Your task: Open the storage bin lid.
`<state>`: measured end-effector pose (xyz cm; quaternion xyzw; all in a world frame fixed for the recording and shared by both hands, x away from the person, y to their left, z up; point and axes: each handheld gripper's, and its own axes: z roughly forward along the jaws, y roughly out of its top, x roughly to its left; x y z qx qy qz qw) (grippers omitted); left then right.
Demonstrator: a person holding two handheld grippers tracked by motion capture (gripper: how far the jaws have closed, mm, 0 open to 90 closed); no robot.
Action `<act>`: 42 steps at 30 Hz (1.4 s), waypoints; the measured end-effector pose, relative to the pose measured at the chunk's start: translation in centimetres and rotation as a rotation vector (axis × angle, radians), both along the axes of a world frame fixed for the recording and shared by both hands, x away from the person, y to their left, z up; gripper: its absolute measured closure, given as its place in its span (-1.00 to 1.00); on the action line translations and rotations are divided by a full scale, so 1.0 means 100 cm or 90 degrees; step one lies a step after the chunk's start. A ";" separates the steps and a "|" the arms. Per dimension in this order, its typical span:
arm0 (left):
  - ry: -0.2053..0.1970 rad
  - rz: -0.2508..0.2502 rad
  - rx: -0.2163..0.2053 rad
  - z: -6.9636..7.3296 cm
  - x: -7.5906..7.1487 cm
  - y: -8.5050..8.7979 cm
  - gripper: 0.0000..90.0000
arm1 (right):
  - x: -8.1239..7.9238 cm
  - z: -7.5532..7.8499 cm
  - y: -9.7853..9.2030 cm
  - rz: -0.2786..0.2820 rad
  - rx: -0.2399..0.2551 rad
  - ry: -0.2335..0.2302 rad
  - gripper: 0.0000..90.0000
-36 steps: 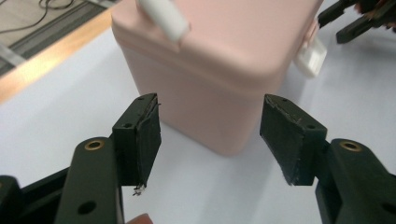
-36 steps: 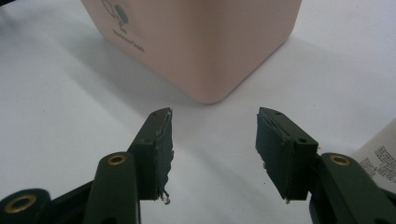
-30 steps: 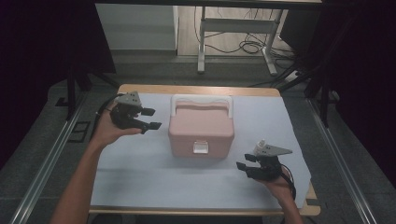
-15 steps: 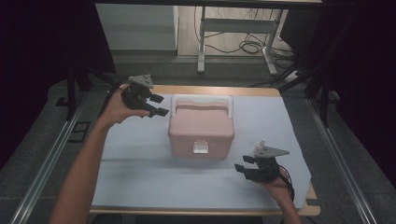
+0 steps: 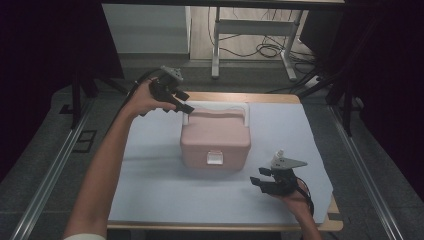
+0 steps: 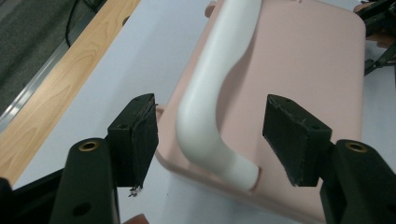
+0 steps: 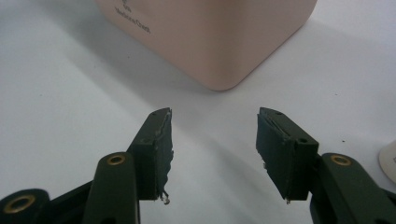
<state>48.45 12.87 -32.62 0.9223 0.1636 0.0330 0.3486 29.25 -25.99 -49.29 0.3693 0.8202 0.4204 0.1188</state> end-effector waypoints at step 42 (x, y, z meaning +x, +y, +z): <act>-0.055 -0.083 0.144 0.017 -0.052 -0.041 0.75 | 0.000 -0.002 0.001 -0.005 -0.001 0.000 0.02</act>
